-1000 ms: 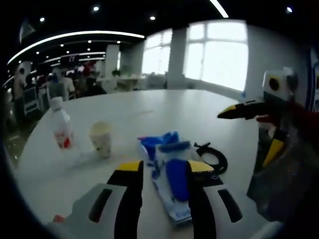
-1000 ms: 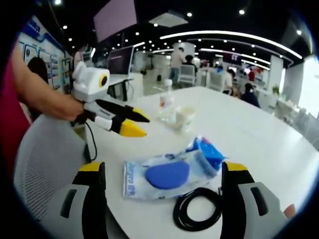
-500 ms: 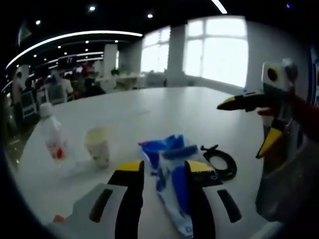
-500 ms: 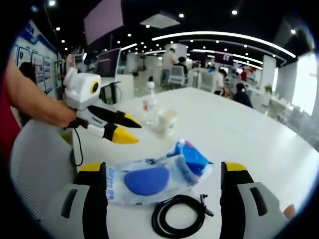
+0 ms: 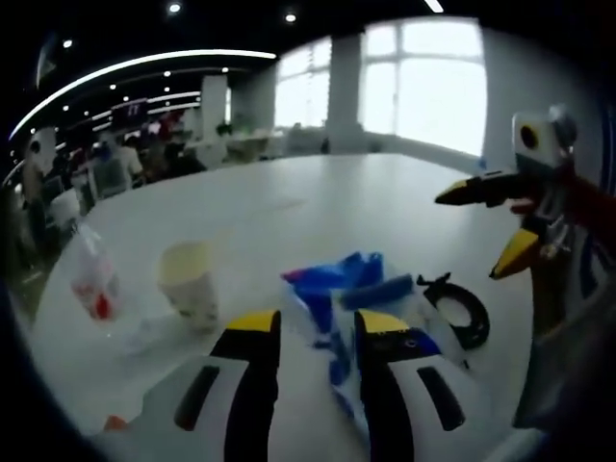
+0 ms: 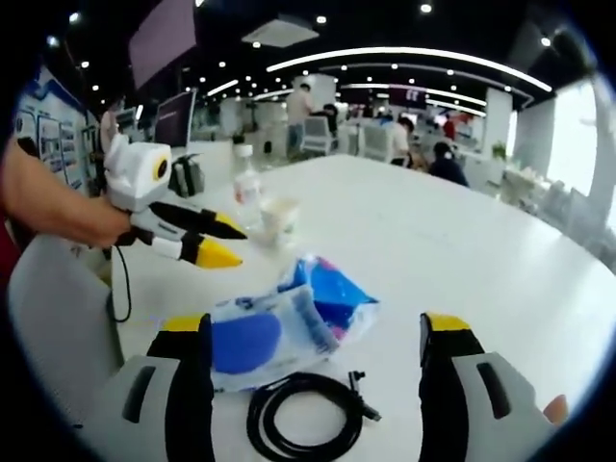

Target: Arrange the tabletop items into an orderly group along one side of the table until the central work area is clear of visible clutter.

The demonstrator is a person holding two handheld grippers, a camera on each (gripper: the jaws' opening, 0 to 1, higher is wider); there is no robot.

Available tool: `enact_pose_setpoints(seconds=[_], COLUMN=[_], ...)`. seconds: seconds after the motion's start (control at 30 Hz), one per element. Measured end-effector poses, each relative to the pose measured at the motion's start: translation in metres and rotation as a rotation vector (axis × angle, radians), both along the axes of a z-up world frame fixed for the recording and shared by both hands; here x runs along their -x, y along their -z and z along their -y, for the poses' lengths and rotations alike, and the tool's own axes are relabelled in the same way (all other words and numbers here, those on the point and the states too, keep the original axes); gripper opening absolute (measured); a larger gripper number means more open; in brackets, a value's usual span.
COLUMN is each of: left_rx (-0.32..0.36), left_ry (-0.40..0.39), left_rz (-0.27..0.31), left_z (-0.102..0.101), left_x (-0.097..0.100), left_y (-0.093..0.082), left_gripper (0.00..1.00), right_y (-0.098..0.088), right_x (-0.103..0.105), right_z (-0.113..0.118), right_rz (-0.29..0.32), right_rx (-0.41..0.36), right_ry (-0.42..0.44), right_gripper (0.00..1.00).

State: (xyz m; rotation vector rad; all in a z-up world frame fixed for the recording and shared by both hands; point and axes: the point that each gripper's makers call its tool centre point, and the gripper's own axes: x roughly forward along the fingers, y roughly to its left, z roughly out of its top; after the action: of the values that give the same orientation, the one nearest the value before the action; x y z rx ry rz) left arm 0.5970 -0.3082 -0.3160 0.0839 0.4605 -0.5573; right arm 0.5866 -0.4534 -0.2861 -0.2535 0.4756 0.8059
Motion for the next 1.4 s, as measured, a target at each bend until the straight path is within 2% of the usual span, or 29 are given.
enact_pose_setpoints(seconds=[0.37,0.7,1.07,1.4], left_rx=[-0.027,-0.048,-0.06,-0.063], left_ry=[-0.005,-0.003,0.004,0.003], left_rz=[-0.041,-0.058,-0.082,-0.091], left_z=[0.006,0.009,0.011,0.011], left_x=[-0.02,-0.036,-0.042,-0.047], left_y=[0.021,0.031,0.042,0.045], left_gripper=[0.27,0.25,0.24,0.23], right_y=[0.02,0.035,0.053,0.065], right_x=[-0.026,-0.04,-0.057,-0.061], right_z=[0.009,0.012,0.012,0.002], right_rz=[-0.045,-0.065,-0.11,-0.157], right_rx=[0.013,0.039,0.052,0.087], right_ry=[0.065,0.088,0.111,0.111], right_gripper=[0.8,0.73,0.57,0.41])
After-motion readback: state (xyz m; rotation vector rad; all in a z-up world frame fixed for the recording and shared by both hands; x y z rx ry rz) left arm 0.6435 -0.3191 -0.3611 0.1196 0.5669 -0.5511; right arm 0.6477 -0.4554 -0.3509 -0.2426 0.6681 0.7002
